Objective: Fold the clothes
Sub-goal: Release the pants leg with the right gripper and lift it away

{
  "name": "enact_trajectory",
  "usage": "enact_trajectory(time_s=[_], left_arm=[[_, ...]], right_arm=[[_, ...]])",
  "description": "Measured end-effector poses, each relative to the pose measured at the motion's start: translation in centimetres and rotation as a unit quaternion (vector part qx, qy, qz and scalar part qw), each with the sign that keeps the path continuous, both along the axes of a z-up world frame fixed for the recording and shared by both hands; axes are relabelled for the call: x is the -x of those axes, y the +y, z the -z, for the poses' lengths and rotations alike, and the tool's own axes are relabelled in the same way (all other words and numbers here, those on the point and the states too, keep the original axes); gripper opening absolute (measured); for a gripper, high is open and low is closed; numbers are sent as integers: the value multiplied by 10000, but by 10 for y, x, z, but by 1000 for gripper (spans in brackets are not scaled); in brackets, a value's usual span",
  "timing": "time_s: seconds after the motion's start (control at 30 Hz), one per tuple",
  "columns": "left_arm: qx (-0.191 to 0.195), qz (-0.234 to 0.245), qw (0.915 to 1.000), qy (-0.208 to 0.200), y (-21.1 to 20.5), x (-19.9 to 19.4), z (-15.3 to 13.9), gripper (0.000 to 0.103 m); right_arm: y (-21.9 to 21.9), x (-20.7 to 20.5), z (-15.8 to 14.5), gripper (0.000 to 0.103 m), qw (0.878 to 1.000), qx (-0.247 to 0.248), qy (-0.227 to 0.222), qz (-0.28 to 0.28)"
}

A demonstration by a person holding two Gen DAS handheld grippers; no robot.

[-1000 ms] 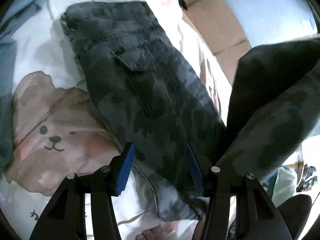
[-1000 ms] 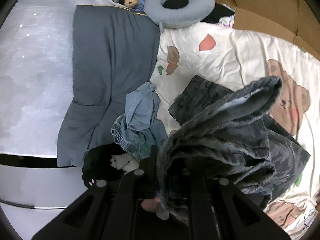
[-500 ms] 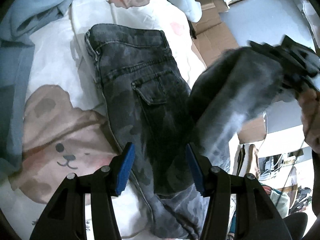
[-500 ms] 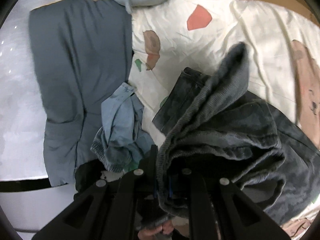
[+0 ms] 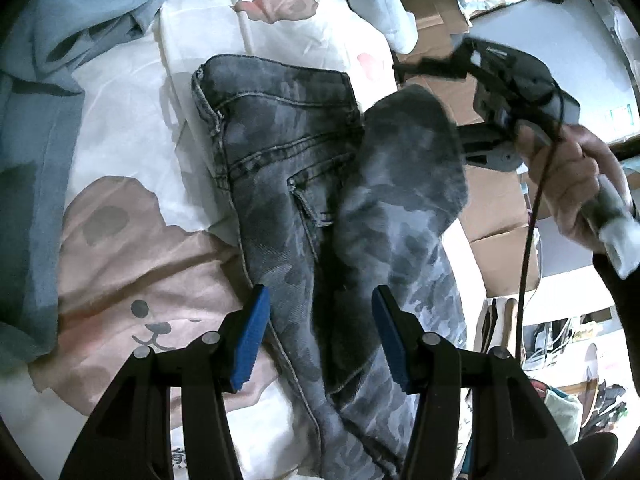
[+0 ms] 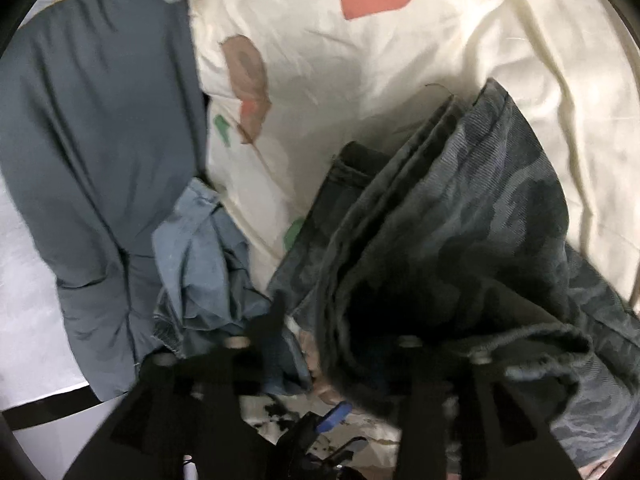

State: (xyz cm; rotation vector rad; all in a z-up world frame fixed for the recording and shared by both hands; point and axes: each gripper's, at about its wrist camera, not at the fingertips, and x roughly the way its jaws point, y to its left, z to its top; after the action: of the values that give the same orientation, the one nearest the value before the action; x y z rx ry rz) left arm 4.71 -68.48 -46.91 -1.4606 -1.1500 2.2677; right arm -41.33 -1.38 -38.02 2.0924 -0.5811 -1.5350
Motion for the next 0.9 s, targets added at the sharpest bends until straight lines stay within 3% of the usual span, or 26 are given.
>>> enact_trajectory(time_s=[0.07,0.17,0.33,0.6,0.67,0.7,0.9], left_arm=[[16,-40,10000,22,-2,-1,-4,53],[41,-114,9999,52,-6,-2,-9,53],[128,-112,9997,175,-6,-4,-22,53],[362,150,9985,373,6,0,-73,53],[410,256,9980,409,12,1,-85,53],[540,-130,9977,395,17,3,-93,53],[881,179,9956,275,40,16,-135,53]], right_arm=[[0,3,-5,74,9999,-114,72,-76],[3,7,-17,92,9995,-200,190,-136],[19,7,-40,92,9990,-276,353,-83],[75,-22,-111,92,9962,-136,828,-236],[94,-33,-130,92,9939,-70,1034,-377],[106,-39,-138,92,9930,-1,1122,-369],[175,-72,-185,92,9851,418,1643,-298]])
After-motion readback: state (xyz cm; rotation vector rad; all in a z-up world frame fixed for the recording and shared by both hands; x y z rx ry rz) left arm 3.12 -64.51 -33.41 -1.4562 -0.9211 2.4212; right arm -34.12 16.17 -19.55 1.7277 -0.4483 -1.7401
